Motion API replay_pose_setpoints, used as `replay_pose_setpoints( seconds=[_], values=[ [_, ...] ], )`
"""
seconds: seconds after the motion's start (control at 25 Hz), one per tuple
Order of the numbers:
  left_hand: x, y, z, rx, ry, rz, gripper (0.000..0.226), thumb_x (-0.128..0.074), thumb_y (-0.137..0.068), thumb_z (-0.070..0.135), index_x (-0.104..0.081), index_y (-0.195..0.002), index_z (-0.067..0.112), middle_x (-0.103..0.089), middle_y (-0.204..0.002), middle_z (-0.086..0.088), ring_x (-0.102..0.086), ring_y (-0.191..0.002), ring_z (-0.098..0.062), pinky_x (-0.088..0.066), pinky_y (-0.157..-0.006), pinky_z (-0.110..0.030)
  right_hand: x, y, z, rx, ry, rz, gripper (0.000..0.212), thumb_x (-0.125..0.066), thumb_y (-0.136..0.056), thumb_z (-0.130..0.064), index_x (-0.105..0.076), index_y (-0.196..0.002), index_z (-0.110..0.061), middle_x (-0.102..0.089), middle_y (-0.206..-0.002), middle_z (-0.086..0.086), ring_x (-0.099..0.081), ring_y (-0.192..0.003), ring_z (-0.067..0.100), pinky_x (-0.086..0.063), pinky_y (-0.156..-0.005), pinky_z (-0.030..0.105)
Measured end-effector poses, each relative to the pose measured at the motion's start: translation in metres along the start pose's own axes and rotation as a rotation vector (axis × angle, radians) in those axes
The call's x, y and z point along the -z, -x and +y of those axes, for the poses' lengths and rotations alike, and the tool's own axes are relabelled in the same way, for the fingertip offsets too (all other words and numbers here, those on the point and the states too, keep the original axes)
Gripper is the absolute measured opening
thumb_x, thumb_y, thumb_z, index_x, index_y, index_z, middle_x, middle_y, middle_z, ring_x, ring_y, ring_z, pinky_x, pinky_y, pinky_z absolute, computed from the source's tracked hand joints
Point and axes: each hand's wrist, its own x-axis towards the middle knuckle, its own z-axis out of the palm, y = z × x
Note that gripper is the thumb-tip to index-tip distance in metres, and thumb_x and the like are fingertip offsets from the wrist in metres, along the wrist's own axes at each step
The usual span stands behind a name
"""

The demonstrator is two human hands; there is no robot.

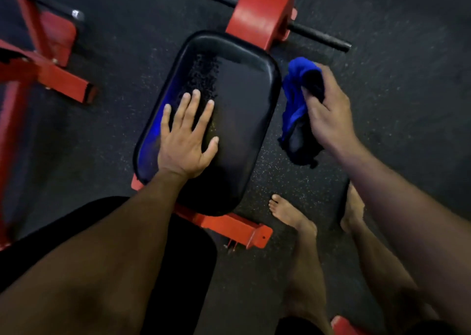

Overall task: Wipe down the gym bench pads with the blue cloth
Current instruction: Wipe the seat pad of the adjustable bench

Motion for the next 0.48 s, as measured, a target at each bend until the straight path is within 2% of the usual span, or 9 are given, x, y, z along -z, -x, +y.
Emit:
replay_pose_setpoints(
  seconds=[0.08, 0.16, 0.24, 0.32, 0.4, 0.48],
  values=[
    [-0.002, 0.006, -0.004, -0.004, -0.006, 0.036, 0.076, -0.046, -0.093, 0.048, -0.028, -0.161, 0.02, -0.018, -0.169, -0.011, -0.016, -0.157, -0.026, -0.016, -0.122, -0.062, -0.023, 0.012, 0.001, -0.096, -0.106, 0.117, 0.039, -0.049, -0.095, -0.019, -0.053, -0.134, -0.024, -0.062, -0.124, -0.007, -0.056, -0.113, 0.006, -0.042, -0.102, 0.025],
    [-0.002, 0.004, -0.007, -0.029, 0.013, 0.055, 0.075, -0.046, -0.092, 0.047, -0.03, -0.16, 0.019, -0.02, -0.169, -0.011, -0.018, -0.156, -0.026, -0.016, -0.122, -0.062, -0.056, 0.005, -0.002, -0.1, -0.152, 0.172, 0.046, -0.049, -0.094, -0.016, -0.049, -0.14, -0.021, -0.055, -0.139, -0.001, -0.049, -0.129, 0.01, -0.033, -0.114, 0.028],
    [-0.004, 0.002, -0.007, -0.047, 0.029, 0.08, 0.075, -0.047, -0.091, 0.044, -0.032, -0.159, 0.018, -0.023, -0.168, -0.013, -0.019, -0.156, -0.027, -0.016, -0.122, -0.062, -0.085, -0.012, -0.007, -0.084, -0.155, 0.217, 0.052, -0.049, -0.094, -0.013, -0.044, -0.145, -0.019, -0.043, -0.151, 0.0, -0.037, -0.14, 0.01, -0.022, -0.119, 0.021],
    [-0.006, 0.003, -0.008, -0.055, 0.034, 0.094, 0.075, -0.048, -0.09, 0.043, -0.032, -0.159, 0.018, -0.024, -0.167, -0.013, -0.02, -0.155, -0.028, -0.016, -0.122, -0.062, -0.098, -0.012, -0.011, -0.076, -0.126, 0.287, 0.056, -0.05, -0.093, -0.011, -0.041, -0.147, -0.018, -0.038, -0.155, 0.002, -0.032, -0.143, 0.008, -0.018, -0.116, 0.016],
    [-0.007, 0.005, -0.009, -0.063, 0.044, 0.104, 0.075, -0.048, -0.089, 0.042, -0.032, -0.159, 0.018, -0.024, -0.167, -0.013, -0.021, -0.155, -0.028, -0.016, -0.122, -0.062, -0.105, 0.023, -0.007, -0.035, -0.025, 0.268, 0.066, -0.052, -0.087, -0.002, -0.036, -0.149, -0.017, -0.029, -0.16, 0.003, -0.022, -0.145, 0.002, -0.012, -0.112, 0.013],
    [-0.006, 0.004, -0.008, -0.067, 0.052, 0.116, 0.075, -0.048, -0.089, 0.042, -0.032, -0.159, 0.018, -0.024, -0.167, -0.013, -0.021, -0.155, -0.028, -0.017, -0.121, -0.062, -0.115, 0.086, -0.003, 0.001, 0.045, 0.189, 0.079, -0.052, -0.078, 0.006, -0.032, -0.151, -0.014, -0.021, -0.163, 0.006, -0.015, -0.146, 0.0, -0.011, -0.113, 0.016]
  ],
)
